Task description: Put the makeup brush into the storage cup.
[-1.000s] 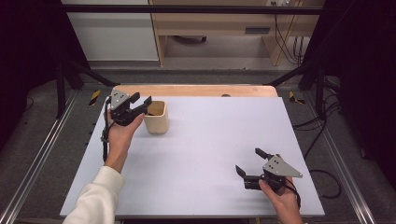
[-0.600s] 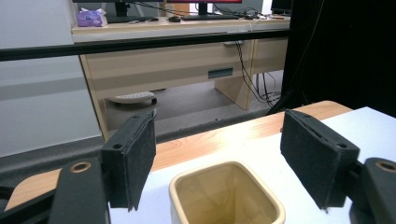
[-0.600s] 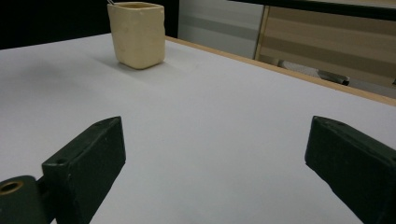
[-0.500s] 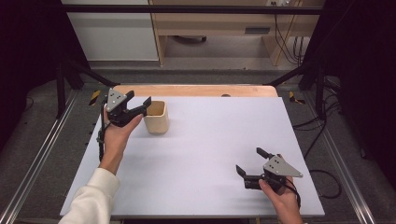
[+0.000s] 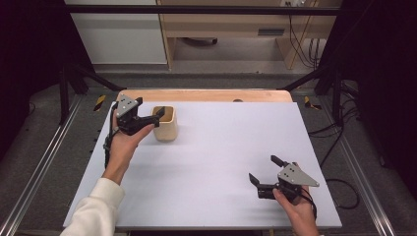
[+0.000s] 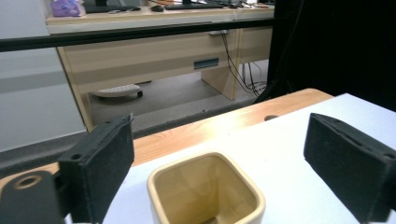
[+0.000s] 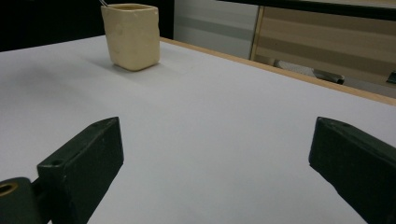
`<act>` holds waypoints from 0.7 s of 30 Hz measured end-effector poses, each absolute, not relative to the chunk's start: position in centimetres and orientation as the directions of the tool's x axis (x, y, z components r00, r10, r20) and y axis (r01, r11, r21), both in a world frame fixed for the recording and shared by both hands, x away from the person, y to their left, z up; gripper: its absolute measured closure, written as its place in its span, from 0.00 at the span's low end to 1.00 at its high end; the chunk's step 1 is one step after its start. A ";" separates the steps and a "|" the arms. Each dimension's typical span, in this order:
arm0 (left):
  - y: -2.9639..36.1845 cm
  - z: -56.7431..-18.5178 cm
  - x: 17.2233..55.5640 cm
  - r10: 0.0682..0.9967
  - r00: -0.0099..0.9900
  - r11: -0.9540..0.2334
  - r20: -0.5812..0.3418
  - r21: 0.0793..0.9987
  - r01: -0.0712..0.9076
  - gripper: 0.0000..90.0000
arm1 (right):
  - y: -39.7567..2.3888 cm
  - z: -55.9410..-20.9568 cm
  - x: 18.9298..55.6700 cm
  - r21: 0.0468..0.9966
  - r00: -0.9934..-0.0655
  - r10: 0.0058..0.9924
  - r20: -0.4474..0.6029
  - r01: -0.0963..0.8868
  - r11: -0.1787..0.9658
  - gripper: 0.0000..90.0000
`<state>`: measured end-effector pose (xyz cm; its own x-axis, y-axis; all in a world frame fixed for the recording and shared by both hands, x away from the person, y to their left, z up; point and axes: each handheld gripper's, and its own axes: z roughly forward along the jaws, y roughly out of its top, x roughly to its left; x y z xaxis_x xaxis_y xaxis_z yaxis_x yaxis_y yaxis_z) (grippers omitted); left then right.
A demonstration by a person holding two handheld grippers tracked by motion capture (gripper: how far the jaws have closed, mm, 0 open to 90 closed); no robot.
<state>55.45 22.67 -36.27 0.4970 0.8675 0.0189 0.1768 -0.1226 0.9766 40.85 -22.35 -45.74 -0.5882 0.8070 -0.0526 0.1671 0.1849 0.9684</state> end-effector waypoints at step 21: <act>20.9 -35.5 53.9 0.815 0.576 -0.171 0.059 0.975 0.142 0.03 | -22.3 -45.8 40.9 0.968 -0.588 0.807 -0.054 0.167 0.186 0.04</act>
<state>53.91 20.92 -35.47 0.5759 0.8154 0.0591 0.1421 -0.1710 0.9750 40.87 -22.30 -45.81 -0.5878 0.8072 -0.0537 0.1670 0.1860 0.9682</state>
